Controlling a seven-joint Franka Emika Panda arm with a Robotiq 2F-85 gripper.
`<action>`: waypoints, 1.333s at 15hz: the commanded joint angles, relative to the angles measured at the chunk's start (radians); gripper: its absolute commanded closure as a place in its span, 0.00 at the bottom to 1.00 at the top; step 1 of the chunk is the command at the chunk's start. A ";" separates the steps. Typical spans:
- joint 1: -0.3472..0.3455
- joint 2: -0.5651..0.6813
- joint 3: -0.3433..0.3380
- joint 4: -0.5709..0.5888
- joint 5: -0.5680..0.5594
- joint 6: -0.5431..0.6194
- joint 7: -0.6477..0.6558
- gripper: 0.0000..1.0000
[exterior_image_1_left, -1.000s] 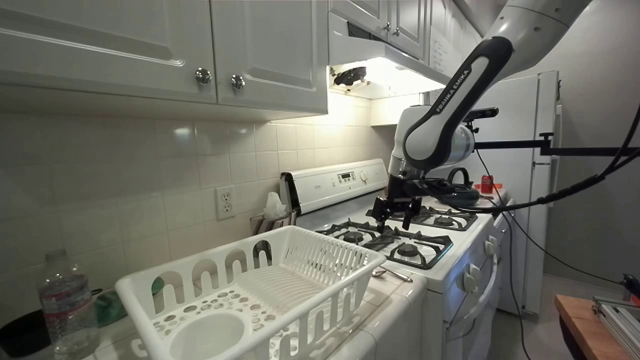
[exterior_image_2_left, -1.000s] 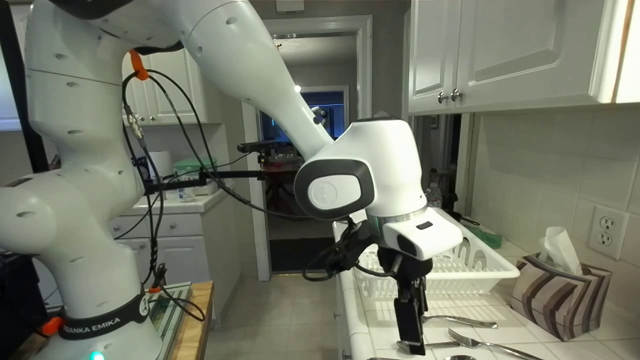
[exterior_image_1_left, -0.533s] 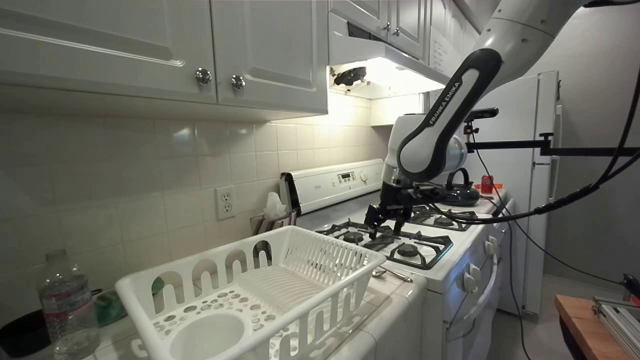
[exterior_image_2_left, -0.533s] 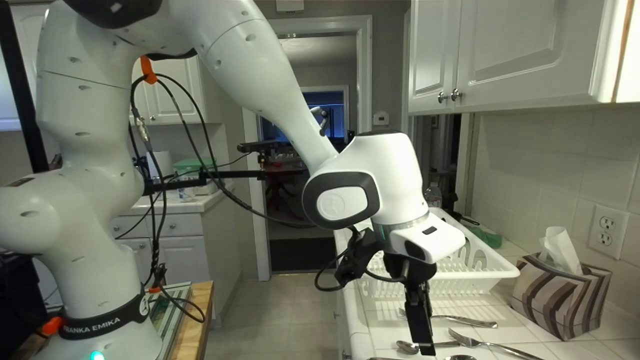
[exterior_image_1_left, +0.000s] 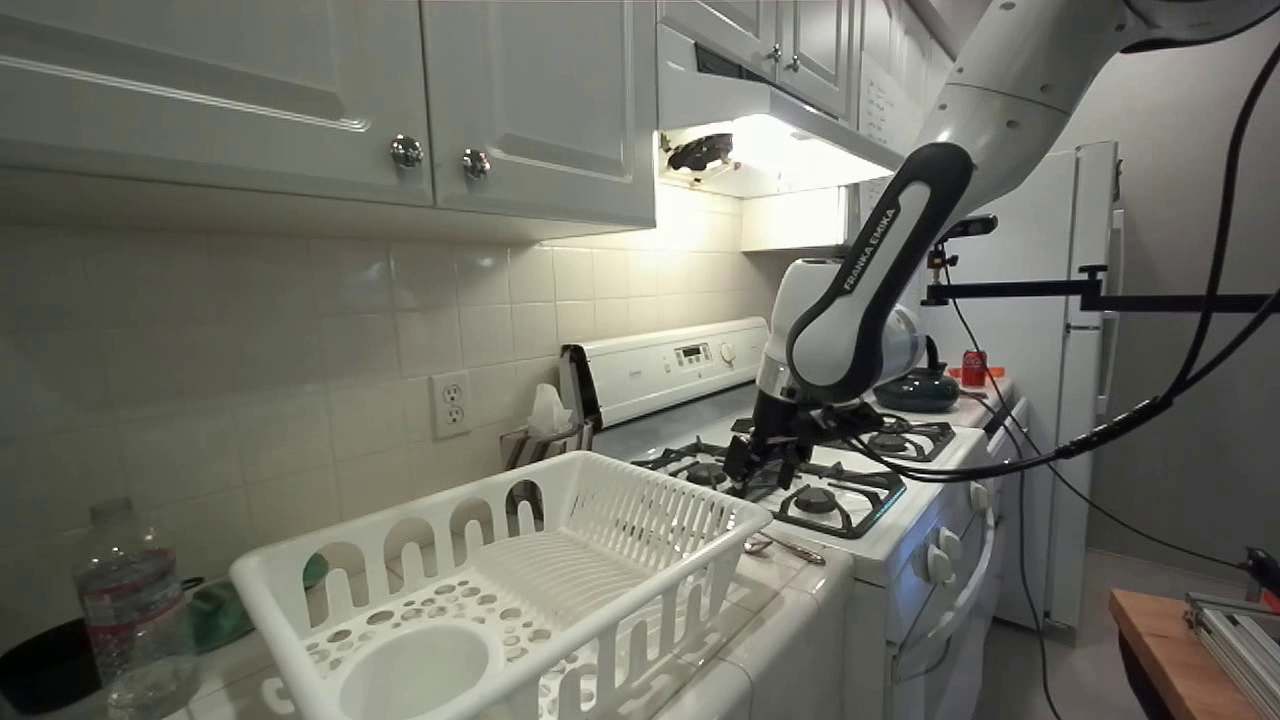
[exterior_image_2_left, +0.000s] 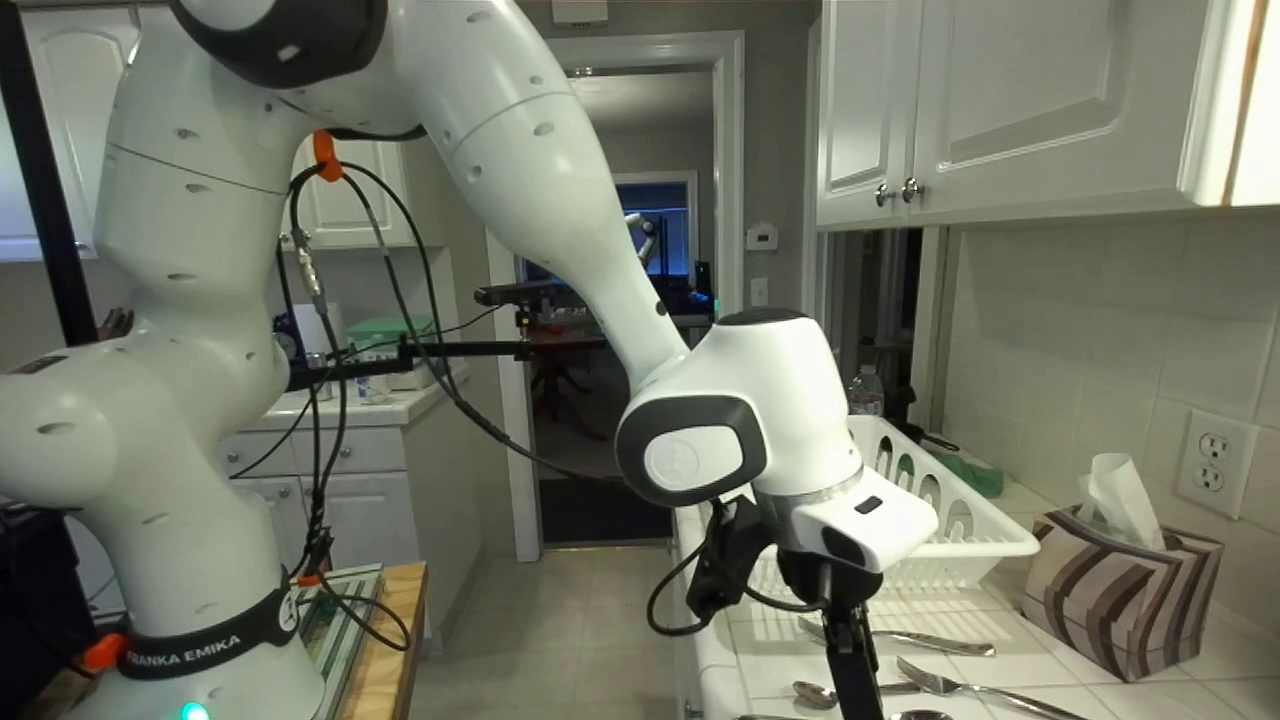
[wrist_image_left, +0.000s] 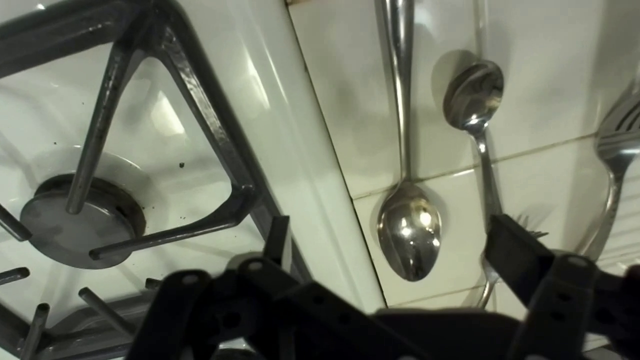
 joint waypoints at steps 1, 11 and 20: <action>-0.023 0.065 0.033 0.040 0.039 0.038 -0.045 0.00; -0.042 0.146 0.053 0.109 0.041 0.038 -0.047 0.05; -0.036 0.175 0.059 0.138 0.038 0.027 -0.045 0.66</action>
